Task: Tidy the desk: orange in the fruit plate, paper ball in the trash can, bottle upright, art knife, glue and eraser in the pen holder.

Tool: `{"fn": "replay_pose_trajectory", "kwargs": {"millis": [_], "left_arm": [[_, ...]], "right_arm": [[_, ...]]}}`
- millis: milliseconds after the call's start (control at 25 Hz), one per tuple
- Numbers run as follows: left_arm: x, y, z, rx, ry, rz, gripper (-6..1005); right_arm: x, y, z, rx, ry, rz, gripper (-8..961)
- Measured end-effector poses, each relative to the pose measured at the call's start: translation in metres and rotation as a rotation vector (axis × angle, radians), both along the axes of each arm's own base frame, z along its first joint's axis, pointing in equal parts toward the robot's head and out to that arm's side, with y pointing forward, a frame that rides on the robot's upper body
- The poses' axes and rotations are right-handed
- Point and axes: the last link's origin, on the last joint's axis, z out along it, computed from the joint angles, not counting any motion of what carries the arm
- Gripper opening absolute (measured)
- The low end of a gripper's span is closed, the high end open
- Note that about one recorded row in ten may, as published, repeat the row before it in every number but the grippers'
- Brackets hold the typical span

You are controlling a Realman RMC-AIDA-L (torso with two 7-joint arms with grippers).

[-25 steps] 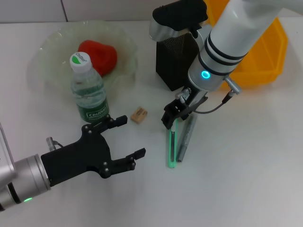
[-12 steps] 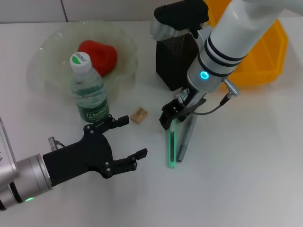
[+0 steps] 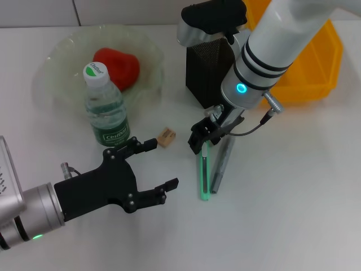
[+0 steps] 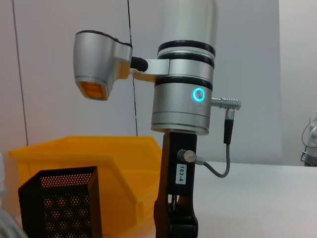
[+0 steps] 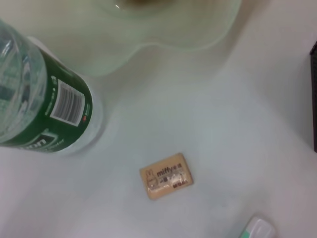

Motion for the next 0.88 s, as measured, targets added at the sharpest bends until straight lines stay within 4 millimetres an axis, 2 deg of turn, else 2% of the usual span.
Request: {"fn": "replay_pose_trajectory", "kwargs": {"millis": [680, 880], "left_arm": [[0.0011, 0.0013, -0.0003, -0.001, 0.002, -0.005, 850], [0.0005, 0.0018, -0.0005, 0.001, 0.006, -0.001, 850]], "right_arm": [[0.0017, -0.0007, -0.0012, 0.007, 0.024, -0.040, 476], [0.0043, -0.0005, -0.0017, 0.014, 0.031, -0.058, 391]]}}
